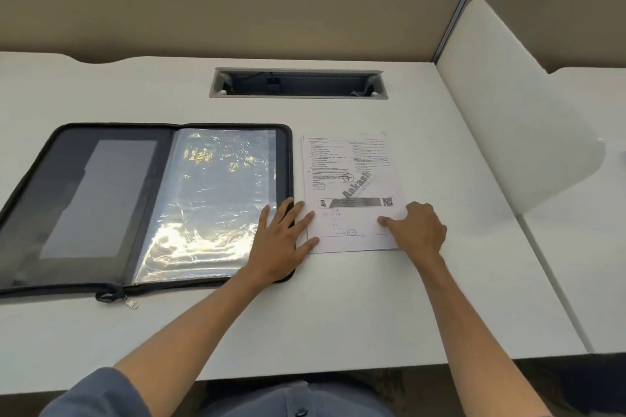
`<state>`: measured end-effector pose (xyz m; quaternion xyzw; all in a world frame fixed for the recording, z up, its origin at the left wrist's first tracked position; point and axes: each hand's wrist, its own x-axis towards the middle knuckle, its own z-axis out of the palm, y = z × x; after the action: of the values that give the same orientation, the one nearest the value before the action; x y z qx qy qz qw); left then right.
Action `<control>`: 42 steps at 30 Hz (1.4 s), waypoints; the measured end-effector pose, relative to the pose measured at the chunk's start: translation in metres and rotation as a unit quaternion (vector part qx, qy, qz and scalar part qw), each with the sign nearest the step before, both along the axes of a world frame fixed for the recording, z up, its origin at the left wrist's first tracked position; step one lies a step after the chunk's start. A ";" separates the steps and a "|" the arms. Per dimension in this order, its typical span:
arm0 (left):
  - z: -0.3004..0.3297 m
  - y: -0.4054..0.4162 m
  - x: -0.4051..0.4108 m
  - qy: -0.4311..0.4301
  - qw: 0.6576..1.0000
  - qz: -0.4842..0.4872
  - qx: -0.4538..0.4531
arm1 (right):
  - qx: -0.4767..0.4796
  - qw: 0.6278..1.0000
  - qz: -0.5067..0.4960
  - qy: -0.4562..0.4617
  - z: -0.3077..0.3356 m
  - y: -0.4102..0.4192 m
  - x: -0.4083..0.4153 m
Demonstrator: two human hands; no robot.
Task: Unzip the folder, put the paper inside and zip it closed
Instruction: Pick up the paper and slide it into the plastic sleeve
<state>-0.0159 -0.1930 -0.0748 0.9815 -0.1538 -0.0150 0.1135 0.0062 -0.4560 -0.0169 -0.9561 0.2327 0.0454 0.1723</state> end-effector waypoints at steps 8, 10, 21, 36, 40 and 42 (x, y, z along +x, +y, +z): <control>0.002 -0.002 -0.001 0.000 1.000 0.000 -0.003 | 0.027 0.998 -0.028 0.054 0.011 0.016 0.010; 0.002 -0.002 -0.001 0.001 1.000 0.000 -0.001 | 0.031 0.997 -0.034 0.058 0.013 0.020 0.013; 0.001 0.000 -0.001 0.005 1.000 -0.002 0.003 | 0.255 0.964 -0.074 -0.006 0.018 -0.010 0.039; 0.011 0.000 0.001 0.030 0.984 0.031 -0.170 | 0.476 0.876 -0.018 -0.080 0.027 -0.033 0.033; 0.044 -0.008 0.024 0.131 0.886 0.187 -0.403 | 0.530 0.839 -0.028 -0.124 0.032 -0.030 0.024; 0.063 -0.011 0.040 0.172 0.825 0.238 -0.482 | 0.551 0.823 -0.030 -0.135 0.035 -0.026 0.021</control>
<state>0.0239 -0.2040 -0.0118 0.7893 0.1189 -0.0801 0.5970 0.0270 -0.4818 0.0179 -0.6913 0.1719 0.0311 0.7011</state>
